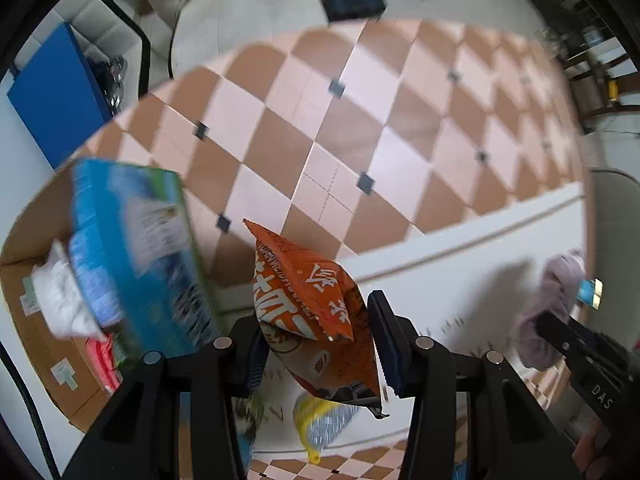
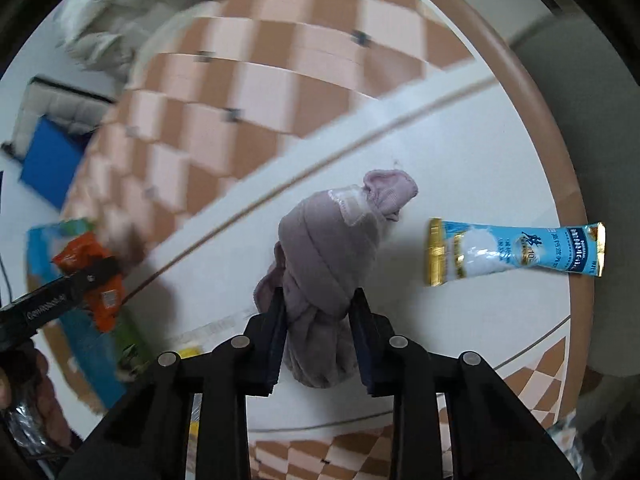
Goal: Organize soft objects
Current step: 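Grasp the orange chip bag with the left tool while the right tool grasps the lilac cloth, then place the chip bag and lilac cloth into the box and open both tools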
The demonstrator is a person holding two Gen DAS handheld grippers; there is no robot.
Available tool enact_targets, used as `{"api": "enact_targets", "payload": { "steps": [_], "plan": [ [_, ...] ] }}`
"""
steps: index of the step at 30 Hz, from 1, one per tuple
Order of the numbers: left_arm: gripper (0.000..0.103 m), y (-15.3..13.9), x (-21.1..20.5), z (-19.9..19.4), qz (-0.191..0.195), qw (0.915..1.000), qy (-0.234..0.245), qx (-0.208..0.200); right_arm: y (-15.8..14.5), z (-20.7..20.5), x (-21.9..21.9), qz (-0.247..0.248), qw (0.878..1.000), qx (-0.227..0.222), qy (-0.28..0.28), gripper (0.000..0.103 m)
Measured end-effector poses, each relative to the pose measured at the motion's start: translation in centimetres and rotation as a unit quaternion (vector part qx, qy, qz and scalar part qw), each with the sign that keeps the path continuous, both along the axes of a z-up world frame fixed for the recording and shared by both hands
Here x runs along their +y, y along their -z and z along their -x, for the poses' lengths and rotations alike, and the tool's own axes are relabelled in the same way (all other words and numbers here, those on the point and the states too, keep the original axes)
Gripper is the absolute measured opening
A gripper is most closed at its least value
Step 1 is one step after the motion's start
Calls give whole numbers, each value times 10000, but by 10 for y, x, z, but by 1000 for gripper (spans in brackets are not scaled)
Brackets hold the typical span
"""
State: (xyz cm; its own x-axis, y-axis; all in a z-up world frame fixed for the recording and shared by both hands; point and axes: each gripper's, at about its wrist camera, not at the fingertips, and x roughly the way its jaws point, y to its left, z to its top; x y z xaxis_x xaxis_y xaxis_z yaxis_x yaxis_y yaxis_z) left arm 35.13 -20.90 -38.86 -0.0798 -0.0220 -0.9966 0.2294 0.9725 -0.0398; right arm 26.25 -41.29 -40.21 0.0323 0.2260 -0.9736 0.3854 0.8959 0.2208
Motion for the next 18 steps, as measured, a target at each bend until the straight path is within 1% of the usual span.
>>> {"api": "enact_targets", "payload": {
  "steps": [2,5,6,9,10,12,14,15,18],
  "plan": [
    [43,-30,15,16,182,9995,13,-256,-24,1,21,-106,9995,-236,-201,32],
    [43,-67,48,34,316,9977,-40,-597,-62,2,69,-258,9957,-608,-652,32],
    [43,-79,64,41,290,9970,-60,-717,-70,0,83,-304,9942,-676,-780,32],
    [43,-99,110,46,197,9959,-170,-866,-98,0,139,-477,9863,-878,-1315,32],
    [43,-105,127,49,96,9953,-225,-939,-105,0,157,-512,9833,-927,-1478,32],
    [43,-108,156,55,-148,9937,-323,-1062,-115,0,205,-490,9753,-1018,-1901,32],
    [43,-108,196,59,-402,9917,-484,-1120,-117,-2,245,-328,9683,-1032,-2249,32],
    [43,-105,216,60,-484,9910,-579,-1109,-115,-3,260,-273,9660,-1013,-2363,32],
    [43,-95,258,63,-667,9897,-769,-1007,-100,-9,309,-82,9589,-842,-2707,32]
  ]
}}
